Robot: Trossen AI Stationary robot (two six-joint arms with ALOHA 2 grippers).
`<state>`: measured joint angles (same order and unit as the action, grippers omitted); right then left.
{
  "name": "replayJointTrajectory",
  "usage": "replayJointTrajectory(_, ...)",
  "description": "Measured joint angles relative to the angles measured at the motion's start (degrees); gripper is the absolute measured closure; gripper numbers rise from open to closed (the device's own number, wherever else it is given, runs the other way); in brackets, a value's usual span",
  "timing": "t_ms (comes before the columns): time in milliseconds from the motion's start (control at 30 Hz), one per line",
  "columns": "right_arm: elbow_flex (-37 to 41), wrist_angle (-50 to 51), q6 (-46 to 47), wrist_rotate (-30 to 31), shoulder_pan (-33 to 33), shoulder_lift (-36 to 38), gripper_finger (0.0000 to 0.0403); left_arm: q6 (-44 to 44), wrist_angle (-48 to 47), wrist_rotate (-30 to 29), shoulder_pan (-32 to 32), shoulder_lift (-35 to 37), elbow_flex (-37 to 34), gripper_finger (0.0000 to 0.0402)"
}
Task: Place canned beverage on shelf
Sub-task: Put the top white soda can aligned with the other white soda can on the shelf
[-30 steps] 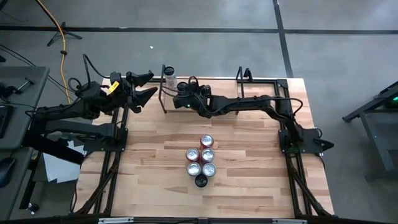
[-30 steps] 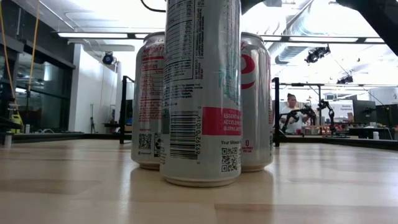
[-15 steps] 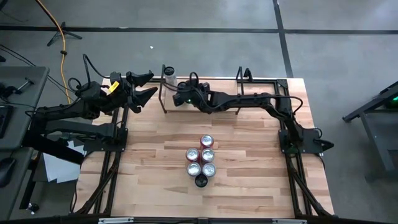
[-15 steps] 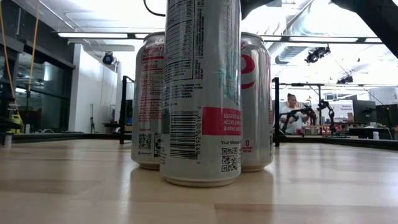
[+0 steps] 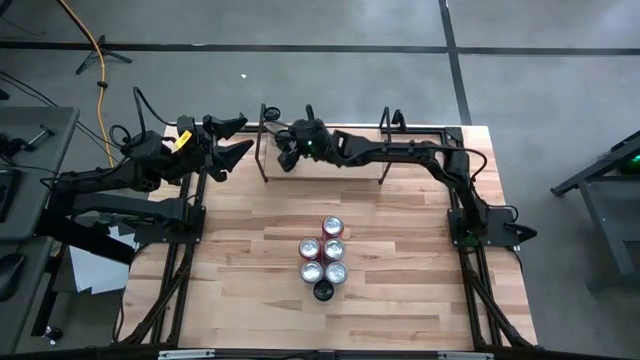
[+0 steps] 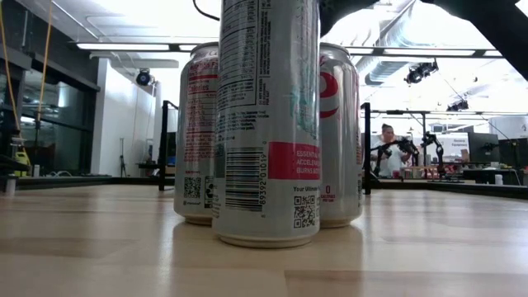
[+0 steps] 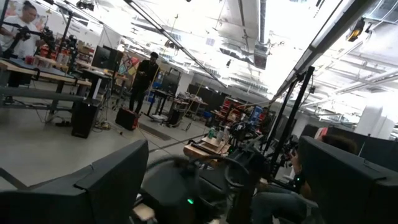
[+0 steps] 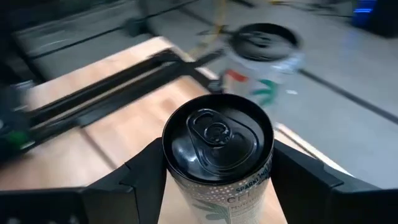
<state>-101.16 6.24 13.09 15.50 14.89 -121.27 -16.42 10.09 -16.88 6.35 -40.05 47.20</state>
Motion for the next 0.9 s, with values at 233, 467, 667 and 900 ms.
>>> replayJointTrajectory(233, 0.04, -1.35, -2.85, -12.16, 3.78, -0.04, 0.0171, 0.04, -0.02, -0.02, -0.02, -0.04, 0.00, 0.0030)
replayJointTrajectory(467, 0.04, -1.76, -3.09, -14.72, 6.06, -0.04, 0.0166, 0.02, -0.09, -0.04, -0.02, -0.07, 0.00, 0.0030)
replayJointTrajectory(667, 0.04, -1.79, -3.11, -15.38, 6.25, -0.04, 0.0151, 0.03, -0.44, -0.38, -0.02, -0.07, 0.00, 0.0030)
replayJointTrajectory(900, 0.04, -1.77, -4.64, -13.57, 6.19, -0.04, 0.0124, -1.57, -2.38, -0.50, -0.02, -0.07, 0.00, 0.0030)
